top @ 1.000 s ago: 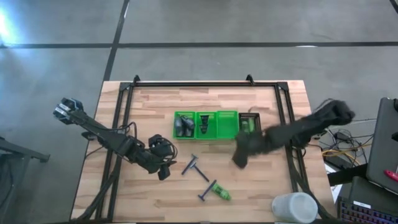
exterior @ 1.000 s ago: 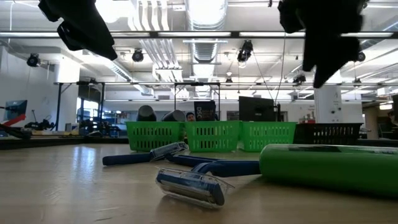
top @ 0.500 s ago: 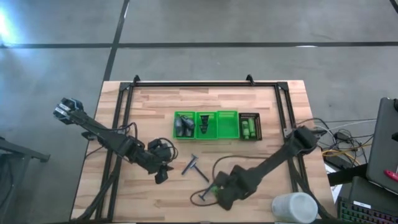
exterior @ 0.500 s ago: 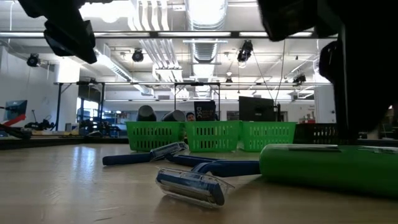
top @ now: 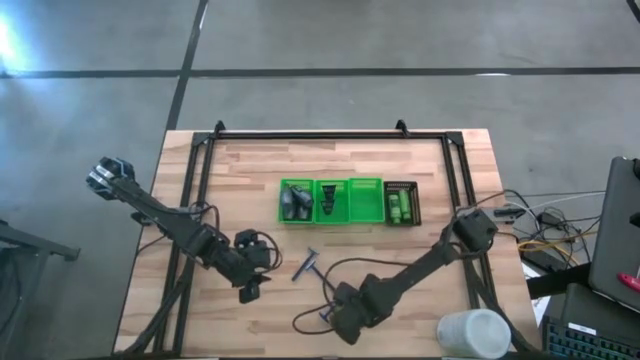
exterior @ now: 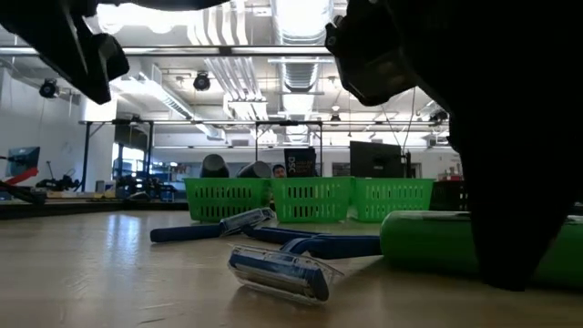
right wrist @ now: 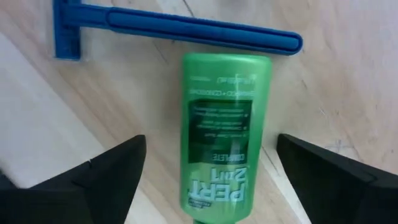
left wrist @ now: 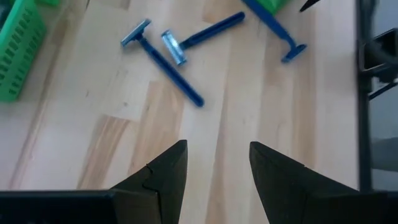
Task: Pick & Place Travel size toiletries
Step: Put the shampoo into the black bin
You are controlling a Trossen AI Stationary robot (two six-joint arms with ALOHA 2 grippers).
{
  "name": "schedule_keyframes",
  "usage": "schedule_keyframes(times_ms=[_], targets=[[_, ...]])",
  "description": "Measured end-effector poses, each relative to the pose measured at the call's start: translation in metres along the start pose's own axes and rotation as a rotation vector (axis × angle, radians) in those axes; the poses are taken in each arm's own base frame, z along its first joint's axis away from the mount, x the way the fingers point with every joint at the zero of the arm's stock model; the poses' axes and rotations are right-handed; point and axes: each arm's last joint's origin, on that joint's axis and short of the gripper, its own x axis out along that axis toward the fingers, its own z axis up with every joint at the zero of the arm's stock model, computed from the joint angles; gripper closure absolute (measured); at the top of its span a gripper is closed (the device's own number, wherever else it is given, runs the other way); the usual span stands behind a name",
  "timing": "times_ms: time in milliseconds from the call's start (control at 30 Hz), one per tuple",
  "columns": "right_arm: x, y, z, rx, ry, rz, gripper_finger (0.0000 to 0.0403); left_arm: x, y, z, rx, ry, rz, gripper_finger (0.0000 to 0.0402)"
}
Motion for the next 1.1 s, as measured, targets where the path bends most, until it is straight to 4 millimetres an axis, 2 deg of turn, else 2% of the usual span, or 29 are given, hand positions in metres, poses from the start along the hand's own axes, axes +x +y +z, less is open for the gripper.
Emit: schedule_keyframes(times_ms=[133, 367, 467, 567, 667, 767, 833, 933, 1100], targets=[[-0.004, -0.003, 0.004, 0.006, 0.004, -0.017, 0.0094, 0.004, 0.003, -0.006, 0.009, 0.022, 0.016, 0.0223], [-0.012, -0.024, 0.015, 0.048, 0.056, -0.106, 0.0242, 0.004, 0.003, -0.006, 0.071, 0.017, 0.011, 0.0223], [-0.031, -0.030, 0.024, 0.097, 0.029, -0.087, 0.0289, 0.002, 0.004, -0.005, 0.076, 0.005, 0.015, 0.0223], [-0.065, -0.048, 0.034, 0.207, -0.032, -0.119, 0.0298, -0.001, 0.005, -0.004, 0.073, -0.004, 0.015, 0.0223], [-0.102, -0.080, 0.044, 0.363, -0.114, -0.172, 0.0295, -0.008, 0.007, -0.002, 0.079, -0.045, 0.024, 0.0223], [-0.139, -0.123, 0.052, 0.526, -0.172, -0.213, 0.0277, -0.017, 0.009, 0.000, 0.101, -0.097, 0.036, 0.0223], [-0.155, -0.154, 0.055, 0.620, -0.194, -0.225, 0.0272, -0.024, 0.012, 0.003, 0.108, -0.137, 0.047, 0.0223], [-0.162, -0.196, 0.058, 0.736, -0.210, -0.231, 0.0272, -0.034, 0.017, 0.006, 0.103, -0.200, 0.072, 0.0223], [-0.146, -0.251, 0.059, 0.854, -0.191, -0.293, 0.0268, -0.046, 0.023, 0.013, 0.077, -0.283, 0.077, 0.0223]])
